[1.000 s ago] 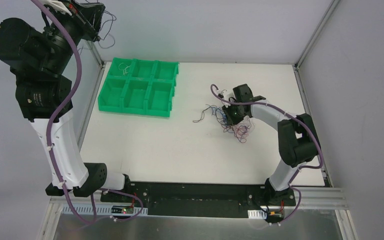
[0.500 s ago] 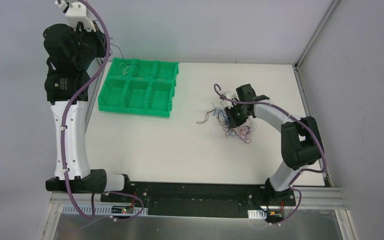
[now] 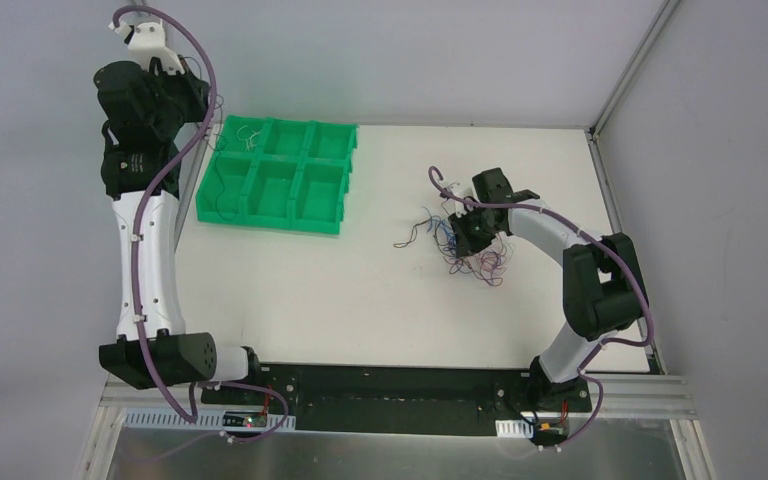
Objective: Untangle the cables
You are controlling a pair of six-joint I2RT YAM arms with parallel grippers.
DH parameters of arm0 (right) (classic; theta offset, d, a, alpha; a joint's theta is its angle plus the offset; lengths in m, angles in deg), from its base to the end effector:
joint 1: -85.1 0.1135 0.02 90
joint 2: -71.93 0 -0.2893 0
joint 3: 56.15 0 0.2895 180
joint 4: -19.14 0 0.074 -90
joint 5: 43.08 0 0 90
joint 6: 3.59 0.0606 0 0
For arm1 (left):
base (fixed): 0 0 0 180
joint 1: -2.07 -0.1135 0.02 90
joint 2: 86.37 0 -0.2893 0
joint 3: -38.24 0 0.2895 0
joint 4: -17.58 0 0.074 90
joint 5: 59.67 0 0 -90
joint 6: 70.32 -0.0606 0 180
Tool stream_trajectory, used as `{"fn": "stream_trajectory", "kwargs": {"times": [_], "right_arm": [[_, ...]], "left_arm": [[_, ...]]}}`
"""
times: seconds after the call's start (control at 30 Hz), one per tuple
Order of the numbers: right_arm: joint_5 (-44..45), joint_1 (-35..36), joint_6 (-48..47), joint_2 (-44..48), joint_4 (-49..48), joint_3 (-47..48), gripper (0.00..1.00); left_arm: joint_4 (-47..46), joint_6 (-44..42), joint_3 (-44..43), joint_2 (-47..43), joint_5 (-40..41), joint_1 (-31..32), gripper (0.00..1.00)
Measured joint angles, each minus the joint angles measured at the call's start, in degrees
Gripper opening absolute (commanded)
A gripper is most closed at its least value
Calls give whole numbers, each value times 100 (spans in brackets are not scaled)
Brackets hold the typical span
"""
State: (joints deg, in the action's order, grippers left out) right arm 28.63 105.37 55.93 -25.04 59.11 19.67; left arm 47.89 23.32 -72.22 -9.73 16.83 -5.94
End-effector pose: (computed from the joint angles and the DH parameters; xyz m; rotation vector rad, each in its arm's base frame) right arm 0.3580 0.1525 0.1810 -1.2075 2.2952 0.3561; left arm 0.3251 0.0315 0.5642 0.0356 1.5119 -0.1166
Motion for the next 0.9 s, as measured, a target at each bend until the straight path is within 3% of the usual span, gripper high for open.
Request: {"fn": "stream_trajectory", "kwargs": {"times": [0.23, 0.5, 0.9], "right_arm": [[-22, 0, 24, 0, 17, 0, 13], [-24, 0, 44, 0, 20, 0, 13], [-22, 0, 44, -4, 79, 0, 13]], "left_arm": [[-214, 0, 402, 129, -2, -544, 0], [-400, -127, 664, 190, -101, -608, 0], [-599, -181, -98, 549, -267, -750, 0]]}}
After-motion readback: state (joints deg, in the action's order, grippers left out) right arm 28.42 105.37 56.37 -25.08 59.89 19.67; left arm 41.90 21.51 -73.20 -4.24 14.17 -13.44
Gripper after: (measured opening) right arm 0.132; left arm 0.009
